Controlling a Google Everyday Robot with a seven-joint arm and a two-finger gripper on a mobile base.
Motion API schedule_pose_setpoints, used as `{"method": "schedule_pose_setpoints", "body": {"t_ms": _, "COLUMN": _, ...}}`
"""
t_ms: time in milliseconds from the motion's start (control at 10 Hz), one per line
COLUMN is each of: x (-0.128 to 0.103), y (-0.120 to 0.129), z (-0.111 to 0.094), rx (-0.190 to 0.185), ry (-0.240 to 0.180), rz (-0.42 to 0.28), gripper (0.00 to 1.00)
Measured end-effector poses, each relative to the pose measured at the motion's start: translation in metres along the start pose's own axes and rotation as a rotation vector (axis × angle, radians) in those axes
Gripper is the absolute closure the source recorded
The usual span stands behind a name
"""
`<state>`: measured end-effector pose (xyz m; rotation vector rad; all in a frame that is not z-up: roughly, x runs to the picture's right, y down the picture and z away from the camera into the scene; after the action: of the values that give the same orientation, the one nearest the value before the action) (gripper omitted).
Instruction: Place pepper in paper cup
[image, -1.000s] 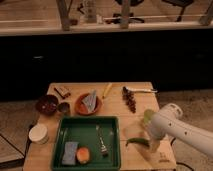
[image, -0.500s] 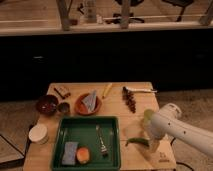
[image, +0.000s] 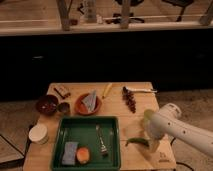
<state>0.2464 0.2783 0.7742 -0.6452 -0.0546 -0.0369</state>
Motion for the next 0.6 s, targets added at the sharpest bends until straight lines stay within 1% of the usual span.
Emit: {"method": "schedule_pose_setpoints", "body": {"t_ms": 600, "x": 0.0013, "y": -0.0004, "z": 0.0033, "rx": -0.003, "ry": 0.002, "rz": -0.006, "gripper": 0.2}}
